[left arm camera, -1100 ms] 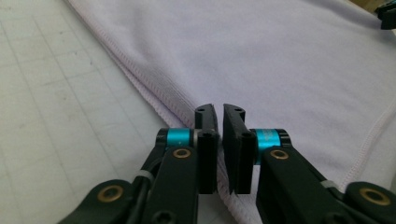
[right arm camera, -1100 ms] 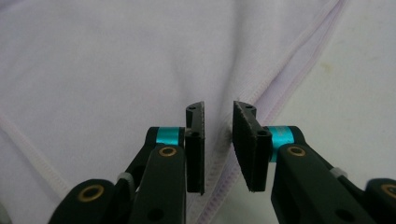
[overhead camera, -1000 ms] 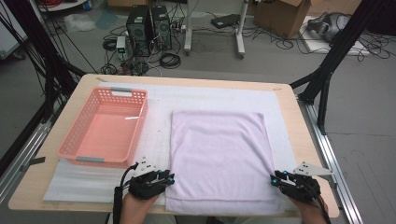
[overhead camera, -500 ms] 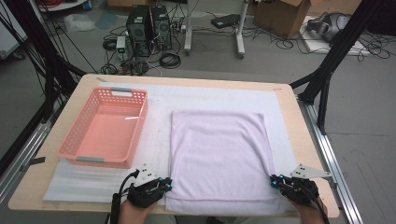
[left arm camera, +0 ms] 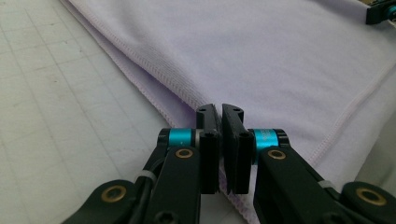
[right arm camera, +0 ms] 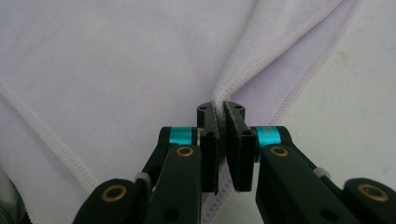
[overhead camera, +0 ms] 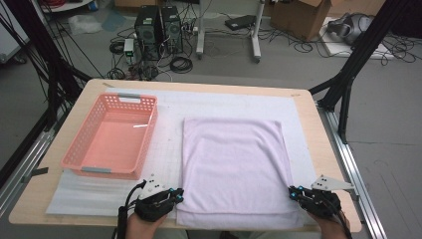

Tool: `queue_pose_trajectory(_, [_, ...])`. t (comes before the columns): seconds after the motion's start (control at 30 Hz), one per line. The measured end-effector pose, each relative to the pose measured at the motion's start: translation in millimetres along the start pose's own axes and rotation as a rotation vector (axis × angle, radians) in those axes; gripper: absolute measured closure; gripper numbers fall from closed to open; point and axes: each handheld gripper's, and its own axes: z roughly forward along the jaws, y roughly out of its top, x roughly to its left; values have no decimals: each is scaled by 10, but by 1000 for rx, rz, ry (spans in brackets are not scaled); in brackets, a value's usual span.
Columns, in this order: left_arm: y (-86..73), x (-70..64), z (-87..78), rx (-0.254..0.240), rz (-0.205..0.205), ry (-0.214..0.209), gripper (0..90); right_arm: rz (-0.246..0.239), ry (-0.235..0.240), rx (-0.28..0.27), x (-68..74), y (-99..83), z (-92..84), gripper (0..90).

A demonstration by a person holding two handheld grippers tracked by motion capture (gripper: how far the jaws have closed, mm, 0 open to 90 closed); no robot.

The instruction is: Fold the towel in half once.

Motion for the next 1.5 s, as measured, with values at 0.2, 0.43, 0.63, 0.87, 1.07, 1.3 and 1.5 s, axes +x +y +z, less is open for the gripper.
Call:
queue_pose_trajectory(0.2, [20, 7, -62, -23, -48, -50, 861, 12, 15, -8, -4, 17, -53, 852])
queue_pose_trajectory(0.43, [8, -17, -238, -45, -72, -84, 862, 41, 48, -59, 31, 19, -282, 856])
queue_pose_trajectory(0.63, [-42, -107, -420, -53, -61, -115, 862, 34, 58, -71, 127, -35, -488, 855])
queue_pose_trajectory(0.87, [-143, -108, -349, -5, -86, -94, 623, 22, 30, 33, 160, -192, -410, 682])
queue_pose_trajectory(1.07, [2, 0, -226, -58, -53, -64, 539, 61, 17, -10, 71, -157, -353, 659])
queue_pose_trajectory(1.3, [234, 239, 71, -91, -40, -25, 520, 85, -17, -59, -87, -47, -195, 661])
queue_pose_trajectory(1.5, [441, 434, 344, -70, -62, -3, 548, 109, -53, -80, -238, 112, -32, 664])
